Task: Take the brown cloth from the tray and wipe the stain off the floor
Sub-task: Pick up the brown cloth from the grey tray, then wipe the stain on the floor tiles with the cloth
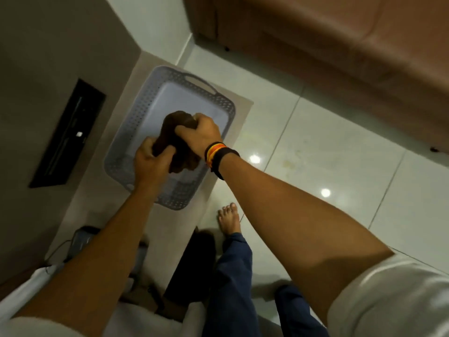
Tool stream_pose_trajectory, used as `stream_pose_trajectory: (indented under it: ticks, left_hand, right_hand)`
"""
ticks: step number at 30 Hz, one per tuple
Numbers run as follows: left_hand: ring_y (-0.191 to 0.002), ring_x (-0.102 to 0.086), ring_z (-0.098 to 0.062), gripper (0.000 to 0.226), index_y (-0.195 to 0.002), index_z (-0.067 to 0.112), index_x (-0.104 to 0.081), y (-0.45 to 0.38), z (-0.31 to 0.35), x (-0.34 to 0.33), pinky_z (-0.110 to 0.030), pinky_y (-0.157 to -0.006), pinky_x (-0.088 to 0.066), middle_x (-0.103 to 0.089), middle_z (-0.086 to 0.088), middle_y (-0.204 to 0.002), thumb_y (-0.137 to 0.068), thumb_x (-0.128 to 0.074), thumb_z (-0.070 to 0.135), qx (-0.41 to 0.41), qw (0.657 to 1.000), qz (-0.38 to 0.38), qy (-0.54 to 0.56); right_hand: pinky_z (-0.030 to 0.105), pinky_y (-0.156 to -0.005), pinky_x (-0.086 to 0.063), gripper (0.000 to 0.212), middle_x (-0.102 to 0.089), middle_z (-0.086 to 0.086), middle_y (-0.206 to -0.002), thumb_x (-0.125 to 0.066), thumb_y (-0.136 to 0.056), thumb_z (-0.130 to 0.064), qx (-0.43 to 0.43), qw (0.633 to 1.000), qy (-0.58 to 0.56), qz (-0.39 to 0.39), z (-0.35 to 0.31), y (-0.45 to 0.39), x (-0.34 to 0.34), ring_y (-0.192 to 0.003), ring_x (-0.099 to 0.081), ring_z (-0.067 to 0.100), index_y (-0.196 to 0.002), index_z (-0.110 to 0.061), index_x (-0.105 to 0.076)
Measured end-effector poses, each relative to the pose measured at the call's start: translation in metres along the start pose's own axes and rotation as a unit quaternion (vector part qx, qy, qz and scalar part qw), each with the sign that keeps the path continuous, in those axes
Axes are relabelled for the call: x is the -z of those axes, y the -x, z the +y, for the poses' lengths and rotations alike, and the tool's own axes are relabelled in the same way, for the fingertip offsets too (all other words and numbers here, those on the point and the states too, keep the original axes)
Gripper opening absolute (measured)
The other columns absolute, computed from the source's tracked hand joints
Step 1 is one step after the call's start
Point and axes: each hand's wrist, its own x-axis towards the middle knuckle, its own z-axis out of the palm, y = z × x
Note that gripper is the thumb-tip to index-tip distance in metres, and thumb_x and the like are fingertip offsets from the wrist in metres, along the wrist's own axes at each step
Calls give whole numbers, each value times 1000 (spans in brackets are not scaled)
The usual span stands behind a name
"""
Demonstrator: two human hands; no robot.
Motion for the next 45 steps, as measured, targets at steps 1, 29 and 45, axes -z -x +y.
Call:
stream_pose_trajectory:
  ticks: [1, 29, 45]
  left_hand:
    - [-70, -62, 8, 12, -88, 20, -60, 8, 9, -5, -6, -56, -48, -62, 8, -83, -95, -67, 13, -16, 1000, 0, -3]
    - [-121, -63, -28, 47, -144, 14, -58, 132, -197, -475, -35, -96, -53, -63, -14, -142, -98, -61, 22, 172, 894, -396, -122]
    - [-141, 49, -50, 189, -150, 7, 44, -56, -236, -498, -67, -115, 26, 53, -31, -151, -39, -97, 67, -44, 791, -350, -500]
  right_hand:
    - [41, -79, -59, 20, -72, 11, -92, -74, -86, -28, 4, 999, -34, 18, 4, 8, 17, -89, -69, 30, -84, -17, -57]
    - [30, -103, -50, 38, -68, 6, -125, -69, -92, -25, -241, 913, -106, 312, 558, -4, 231, -116, -64, 24, -127, -11, -67]
    - [75, -121, -11, 85, -10, 24, -172, -29, -102, -65, -159, 882, 305, 321, 612, -149, 128, -159, -8, 43, -164, -10, -13]
